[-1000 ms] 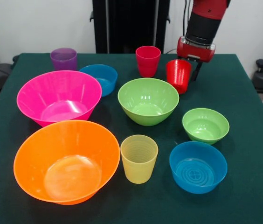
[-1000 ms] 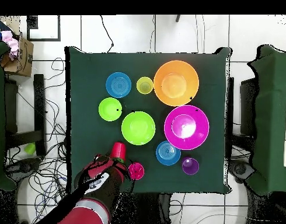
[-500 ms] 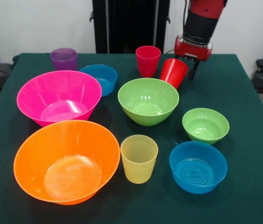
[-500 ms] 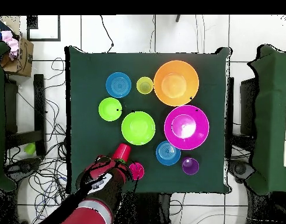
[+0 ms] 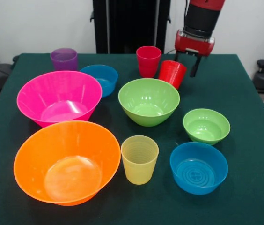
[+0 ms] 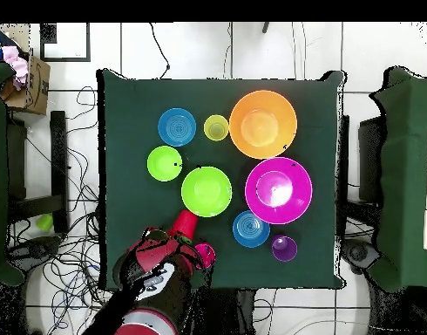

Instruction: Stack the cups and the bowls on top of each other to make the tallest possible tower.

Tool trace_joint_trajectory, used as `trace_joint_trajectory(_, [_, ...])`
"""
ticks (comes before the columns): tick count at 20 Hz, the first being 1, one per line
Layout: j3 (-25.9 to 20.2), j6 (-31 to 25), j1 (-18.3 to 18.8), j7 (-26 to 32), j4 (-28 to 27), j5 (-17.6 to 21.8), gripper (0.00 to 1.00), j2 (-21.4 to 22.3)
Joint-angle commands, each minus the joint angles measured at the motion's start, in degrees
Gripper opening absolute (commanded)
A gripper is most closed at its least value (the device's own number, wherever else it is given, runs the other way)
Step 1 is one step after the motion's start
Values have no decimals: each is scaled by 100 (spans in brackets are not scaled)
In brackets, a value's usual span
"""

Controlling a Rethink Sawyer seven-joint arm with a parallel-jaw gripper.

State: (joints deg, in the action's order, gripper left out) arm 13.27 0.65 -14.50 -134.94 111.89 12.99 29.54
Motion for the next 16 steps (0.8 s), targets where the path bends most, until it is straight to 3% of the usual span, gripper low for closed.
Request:
trace_joint_trajectory(1, [-699,-975,155,-112,34,-21,100,522])
trace_joint_trajectory(16, [-596,-1135,165,-53,-73,113,100,671])
